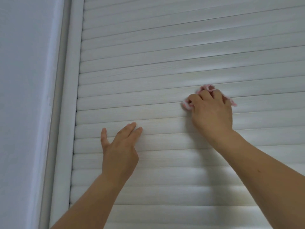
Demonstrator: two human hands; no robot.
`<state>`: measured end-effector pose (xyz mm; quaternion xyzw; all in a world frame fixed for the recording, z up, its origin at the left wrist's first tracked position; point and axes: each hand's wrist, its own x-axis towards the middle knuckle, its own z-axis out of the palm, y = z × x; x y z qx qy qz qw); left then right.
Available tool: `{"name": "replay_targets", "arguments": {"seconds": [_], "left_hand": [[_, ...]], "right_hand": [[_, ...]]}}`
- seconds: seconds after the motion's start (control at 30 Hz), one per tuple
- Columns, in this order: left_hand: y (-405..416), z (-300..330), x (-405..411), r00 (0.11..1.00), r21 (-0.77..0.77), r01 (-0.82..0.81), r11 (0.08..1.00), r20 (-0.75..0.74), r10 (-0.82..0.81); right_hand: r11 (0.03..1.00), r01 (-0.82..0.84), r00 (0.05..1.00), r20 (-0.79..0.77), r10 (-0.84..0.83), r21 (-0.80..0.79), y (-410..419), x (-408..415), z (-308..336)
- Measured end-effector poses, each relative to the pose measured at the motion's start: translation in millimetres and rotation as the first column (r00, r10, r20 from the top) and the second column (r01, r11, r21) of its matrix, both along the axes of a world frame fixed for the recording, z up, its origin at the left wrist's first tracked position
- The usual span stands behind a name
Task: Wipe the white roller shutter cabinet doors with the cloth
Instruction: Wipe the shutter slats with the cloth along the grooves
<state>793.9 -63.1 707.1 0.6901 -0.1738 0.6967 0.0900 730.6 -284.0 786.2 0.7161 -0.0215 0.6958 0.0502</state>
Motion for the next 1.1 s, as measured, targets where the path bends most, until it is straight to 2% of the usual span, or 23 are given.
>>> {"name": "replay_targets", "arguments": {"seconds": [0.07,0.2,0.3,0.47,0.6,0.83,0.97,1.1], "left_hand": [[-1,-1,0,1.000,-0.012,-0.001,1.000,0.011,0.001],[-3,2,-1,1.000,-0.018,0.010,1.000,0.012,-0.009],[-4,2,-4,1.000,-0.015,0.023,1.000,-0.011,-0.023],[6,3,-4,0.981,-0.025,0.165,0.986,-0.095,-0.167],[18,7,4,0.980,0.016,0.199,0.980,-0.024,-0.198],[58,19,22,0.979,-0.132,0.202,0.970,0.028,-0.200],[73,20,29,0.975,-0.054,0.222,0.974,0.032,-0.220],[85,22,34,0.949,0.041,0.312,0.949,0.024,-0.313]], "right_hand": [[1.000,-0.008,0.999,0.048,0.009,-0.026,14,4,1],[0.991,-0.017,0.999,0.026,0.021,-0.131,47,14,2],[0.979,-0.013,1.000,0.013,0.016,-0.201,42,17,4],[0.996,0.007,1.000,0.002,-0.006,-0.092,18,13,0],[0.998,-0.013,1.000,0.020,0.014,-0.068,40,17,-1],[0.996,-0.034,0.996,0.078,0.040,-0.082,105,37,-2],[0.996,-0.031,0.995,0.087,0.038,-0.081,138,48,-1],[0.995,-0.025,0.998,0.050,0.030,-0.094,167,56,-2]]}}
